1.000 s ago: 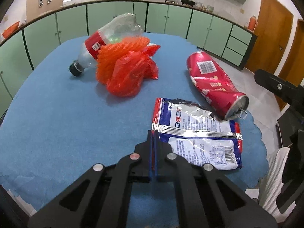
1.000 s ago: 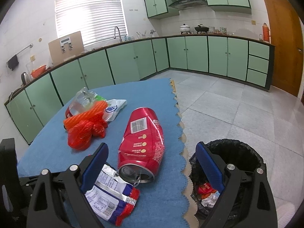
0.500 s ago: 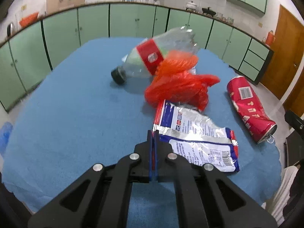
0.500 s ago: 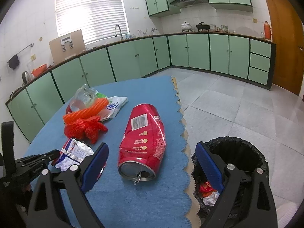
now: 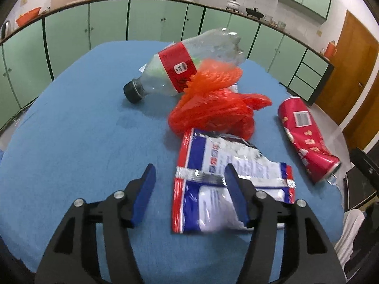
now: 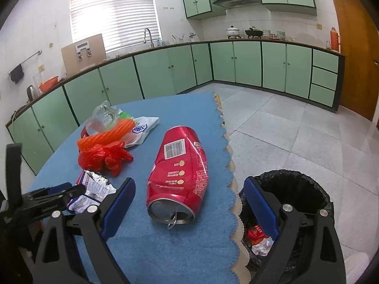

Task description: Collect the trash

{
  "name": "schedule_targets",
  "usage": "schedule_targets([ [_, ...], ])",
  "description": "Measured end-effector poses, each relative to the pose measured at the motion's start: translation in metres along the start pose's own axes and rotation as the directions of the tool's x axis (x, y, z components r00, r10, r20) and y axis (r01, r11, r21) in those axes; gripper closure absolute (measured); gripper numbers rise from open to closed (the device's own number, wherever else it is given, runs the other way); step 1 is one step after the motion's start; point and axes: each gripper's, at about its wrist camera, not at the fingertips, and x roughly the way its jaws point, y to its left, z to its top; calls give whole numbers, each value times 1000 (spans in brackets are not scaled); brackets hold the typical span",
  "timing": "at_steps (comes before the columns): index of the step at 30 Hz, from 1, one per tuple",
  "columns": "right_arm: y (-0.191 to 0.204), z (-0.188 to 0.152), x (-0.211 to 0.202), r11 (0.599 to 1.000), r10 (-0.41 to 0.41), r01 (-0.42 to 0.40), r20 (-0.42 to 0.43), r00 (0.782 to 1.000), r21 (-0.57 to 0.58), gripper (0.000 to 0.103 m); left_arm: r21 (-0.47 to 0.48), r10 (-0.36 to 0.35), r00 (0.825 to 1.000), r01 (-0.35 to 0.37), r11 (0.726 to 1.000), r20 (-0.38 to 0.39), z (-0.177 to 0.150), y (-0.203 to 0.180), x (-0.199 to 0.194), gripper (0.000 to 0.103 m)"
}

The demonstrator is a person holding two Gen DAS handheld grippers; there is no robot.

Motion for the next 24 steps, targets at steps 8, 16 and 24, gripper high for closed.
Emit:
schedule_targets([
  [8,-2,1,2,1000,-10,10,-1,1000,2,12,6,-60,998,60,998,5,13,1,13,67],
  [16,-4,3,5,1000,-12,12,-5,1000,4,12,1,-35,999,35,999,38,9,-3,5,103],
  [24,-4,5,7,1000,-13,13,-7,1000,7,12,-45,-58,994,62,997,93,7,-1,-21,103],
])
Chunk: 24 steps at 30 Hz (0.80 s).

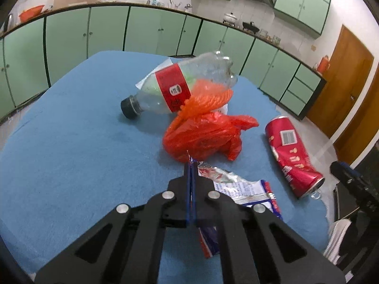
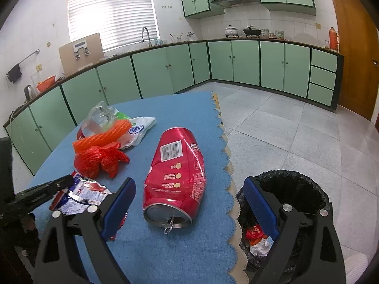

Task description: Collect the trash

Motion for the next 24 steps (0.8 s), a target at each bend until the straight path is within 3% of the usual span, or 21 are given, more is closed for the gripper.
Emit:
schedule_targets([
  [6,1,2,-2,1000,1,-1,11,1000,-5,13,-15,4,997,-3,1000,74,11,1,-23,103],
  [10,2,3,0,1000,-3,3,6,1000,-9,13,25,16,992,-19,999,126,17,-11,-34,103],
  [16,8,0,12,1000,-3,3,-17,1000,-28,13,61,55,988,-65,996,145,10,-18,-27,103],
  [24,-2,8,45,1000,17,-16,-81,997,22,13,35,56,989,-61,998,138,13,-4,-20,103],
])
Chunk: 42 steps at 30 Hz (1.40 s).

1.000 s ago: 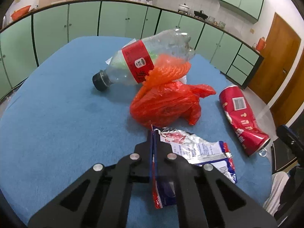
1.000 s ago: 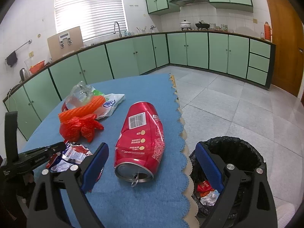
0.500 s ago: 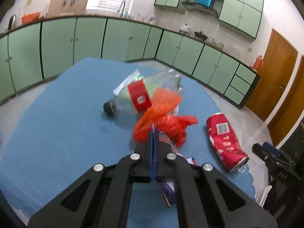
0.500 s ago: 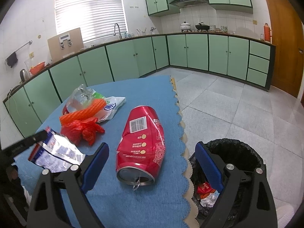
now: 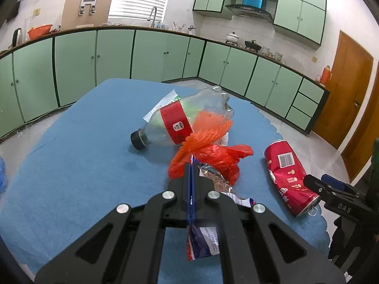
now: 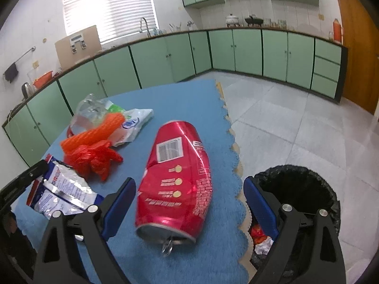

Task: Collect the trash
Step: 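Grasp the red crushed can with the right tool while the left holds the wrapper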

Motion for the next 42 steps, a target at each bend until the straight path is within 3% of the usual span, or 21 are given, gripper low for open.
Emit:
schedule_targets([
  [6,-10,1,17,997,45,-41,-68,997,64,13,10,6,1000,-6,1000,-5,1,1,7,103],
  [13,8,0,17,992,124,-121,-82,989,33,31,37,21,1000,-21,999,-3,2,0,11,103],
  [16,16,5,11,989,148,-147,-63,987,20,33,47,28,1000,-28,999,-5,2,-1,11,103],
  [24,29,15,19,989,146,-147,-100,984,-2,47,68,35,999,-34,997,-8,3,-4,11,103],
  [26,29,16,25,989,147,-147,-117,982,8,53,67,30,1000,-29,997,-9,4,-5,10,103],
  [27,30,17,29,990,139,-139,-136,981,11,62,65,25,1000,-25,998,-9,4,-5,10,103],
  [28,29,18,31,989,145,-144,-143,979,18,83,65,23,1000,-22,998,-8,4,-4,8,103],
  [31,28,20,30,980,197,-192,-137,971,47,92,63,15,1000,-15,998,-1,5,-5,3,103],
  [38,49,28,3,984,145,-155,-112,983,-86,94,60,-11,1000,9,998,25,11,-9,-8,103],
  [42,46,31,-13,986,132,-140,-91,987,-90,95,69,-32,999,29,997,44,17,-16,-16,103],
])
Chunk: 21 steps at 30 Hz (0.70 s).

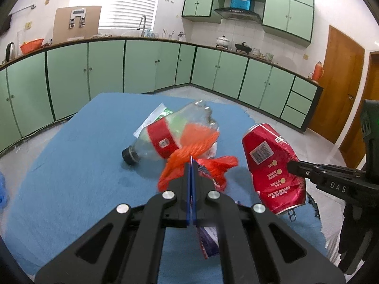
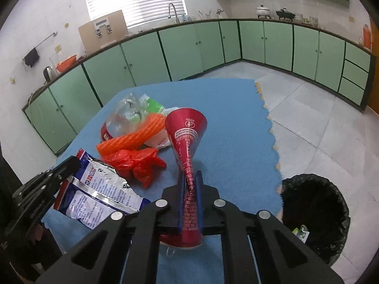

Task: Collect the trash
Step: 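Grasp the red crushed can with the right tool while the left holds the wrapper, then carry the wrapper and red can over the bin and open both tools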

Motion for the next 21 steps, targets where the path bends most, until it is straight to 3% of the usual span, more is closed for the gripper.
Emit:
schedule_targets([
  [13,-24,4,-57,999,-37,36,86,996,15,95,53,-109,992,106,993,70,21,-42,-27,103],
  [21,-53,7,-87,996,-85,79,137,987,50,95,124,-182,978,170,978,98,35,-88,-30,103],
])
